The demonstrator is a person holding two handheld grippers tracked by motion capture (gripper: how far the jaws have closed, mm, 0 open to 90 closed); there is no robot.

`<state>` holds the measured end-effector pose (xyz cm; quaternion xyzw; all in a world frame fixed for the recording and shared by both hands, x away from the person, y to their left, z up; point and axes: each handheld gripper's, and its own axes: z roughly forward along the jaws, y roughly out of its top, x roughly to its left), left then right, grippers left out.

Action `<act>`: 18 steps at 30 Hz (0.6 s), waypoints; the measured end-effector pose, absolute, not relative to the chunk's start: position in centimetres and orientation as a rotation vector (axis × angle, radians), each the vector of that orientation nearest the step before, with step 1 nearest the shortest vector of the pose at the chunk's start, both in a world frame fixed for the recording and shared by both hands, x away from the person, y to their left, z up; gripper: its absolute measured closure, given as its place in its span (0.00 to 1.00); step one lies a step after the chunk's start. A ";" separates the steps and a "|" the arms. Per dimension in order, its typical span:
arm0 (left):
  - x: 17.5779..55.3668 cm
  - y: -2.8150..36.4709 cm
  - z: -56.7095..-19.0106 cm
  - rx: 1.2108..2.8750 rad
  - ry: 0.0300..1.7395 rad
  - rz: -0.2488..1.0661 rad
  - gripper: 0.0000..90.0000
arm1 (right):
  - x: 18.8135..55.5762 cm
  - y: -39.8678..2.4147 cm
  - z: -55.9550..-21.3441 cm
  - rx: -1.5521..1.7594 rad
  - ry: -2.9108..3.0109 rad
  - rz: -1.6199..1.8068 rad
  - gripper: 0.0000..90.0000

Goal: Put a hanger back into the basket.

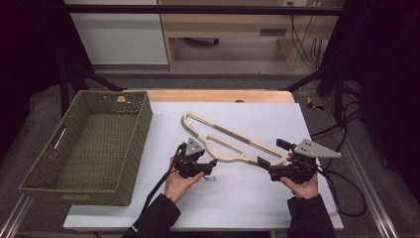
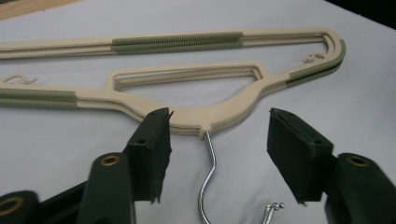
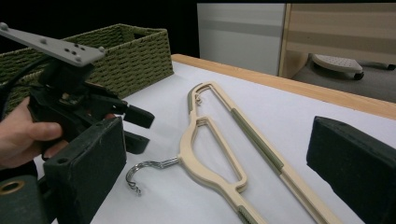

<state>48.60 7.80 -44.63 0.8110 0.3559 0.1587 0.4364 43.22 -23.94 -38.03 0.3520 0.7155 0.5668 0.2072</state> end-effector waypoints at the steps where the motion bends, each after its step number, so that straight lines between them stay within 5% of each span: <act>1: 48.6 7.8 -44.6 2.018 0.885 0.395 0.48 | 43.2 -23.9 -38.0 0.980 1.992 1.578 0.06; 18: 50.5 6.4 -47.9 2.080 0.987 0.335 0.80 | 43.5 -23.7 -38.3 0.982 2.010 1.576 0.07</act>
